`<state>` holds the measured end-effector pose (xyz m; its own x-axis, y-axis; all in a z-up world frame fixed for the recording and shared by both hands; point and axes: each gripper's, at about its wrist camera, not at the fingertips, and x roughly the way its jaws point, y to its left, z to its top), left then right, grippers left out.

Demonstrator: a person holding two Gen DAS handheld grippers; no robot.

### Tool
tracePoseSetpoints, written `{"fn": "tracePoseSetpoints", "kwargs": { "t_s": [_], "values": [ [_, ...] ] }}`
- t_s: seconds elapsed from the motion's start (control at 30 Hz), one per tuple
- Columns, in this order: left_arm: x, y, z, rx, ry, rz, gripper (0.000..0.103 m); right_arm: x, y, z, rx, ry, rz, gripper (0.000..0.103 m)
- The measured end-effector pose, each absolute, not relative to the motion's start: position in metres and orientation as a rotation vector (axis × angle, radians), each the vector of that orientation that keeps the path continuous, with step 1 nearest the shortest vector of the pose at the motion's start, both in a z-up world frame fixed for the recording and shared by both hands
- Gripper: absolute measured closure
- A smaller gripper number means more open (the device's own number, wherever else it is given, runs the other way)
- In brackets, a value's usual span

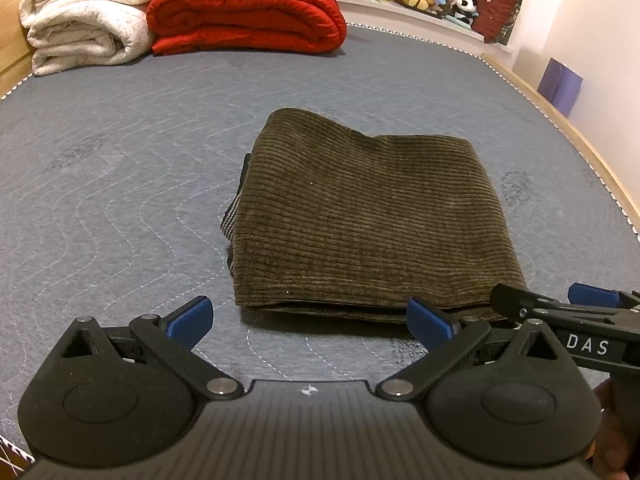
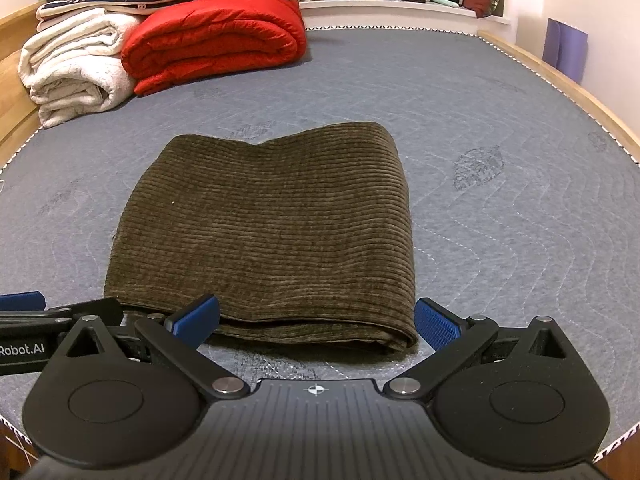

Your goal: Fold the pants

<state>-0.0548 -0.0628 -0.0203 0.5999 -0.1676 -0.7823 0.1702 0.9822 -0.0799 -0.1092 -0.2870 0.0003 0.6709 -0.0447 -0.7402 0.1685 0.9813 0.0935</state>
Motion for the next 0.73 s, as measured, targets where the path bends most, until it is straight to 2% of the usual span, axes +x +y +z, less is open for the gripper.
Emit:
{"fn": "tracePoseSetpoints", "kwargs": {
  "t_s": [0.73],
  "values": [
    [-0.0580, -0.0650, -0.0181, 0.020, 0.881, -0.232, 0.000, -0.1099, -0.2872, 0.0008, 0.162, 0.824, -0.128, 0.001]
  ]
}}
